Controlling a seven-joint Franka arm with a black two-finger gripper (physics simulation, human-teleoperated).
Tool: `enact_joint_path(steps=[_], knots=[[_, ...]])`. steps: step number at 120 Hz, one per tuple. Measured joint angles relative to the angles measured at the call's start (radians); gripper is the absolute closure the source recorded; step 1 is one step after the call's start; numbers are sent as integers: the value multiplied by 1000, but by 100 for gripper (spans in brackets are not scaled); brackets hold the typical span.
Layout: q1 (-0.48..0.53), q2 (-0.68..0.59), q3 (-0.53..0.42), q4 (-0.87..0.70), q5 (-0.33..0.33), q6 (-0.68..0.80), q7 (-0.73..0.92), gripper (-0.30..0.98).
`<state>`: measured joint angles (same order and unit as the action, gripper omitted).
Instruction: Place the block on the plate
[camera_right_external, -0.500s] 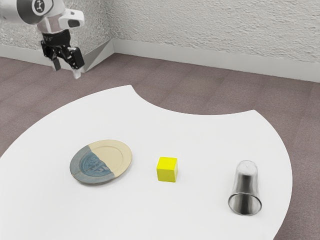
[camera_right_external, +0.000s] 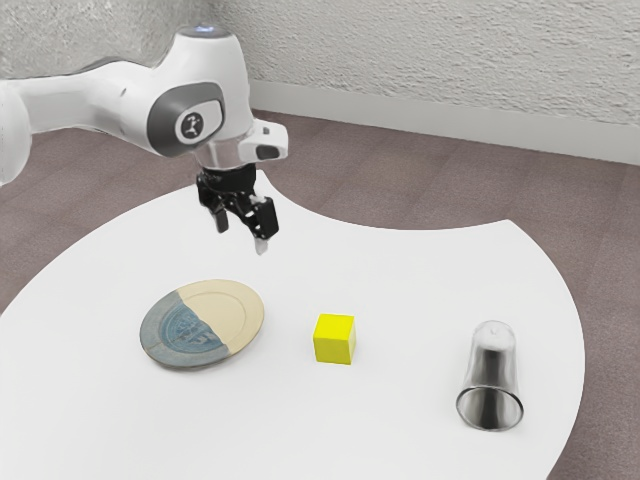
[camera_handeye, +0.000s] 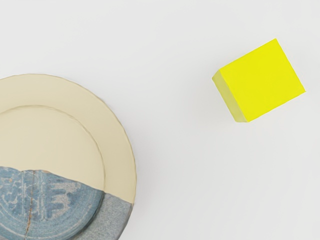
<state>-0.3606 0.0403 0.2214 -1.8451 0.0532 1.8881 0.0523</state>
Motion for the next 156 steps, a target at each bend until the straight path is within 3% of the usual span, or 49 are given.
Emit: enact_joint_path(steps=[16,32,62,120,156], knots=[[-68,9,1,-55,-11,60,-116,0],[-70,46,2,-66,-28,105,-209,0],[-105,140,6,-67,-107,197,-315,0],[-138,302,8,-16,-184,309,-402,0],[-121,382,9,47,-267,326,-429,0]])
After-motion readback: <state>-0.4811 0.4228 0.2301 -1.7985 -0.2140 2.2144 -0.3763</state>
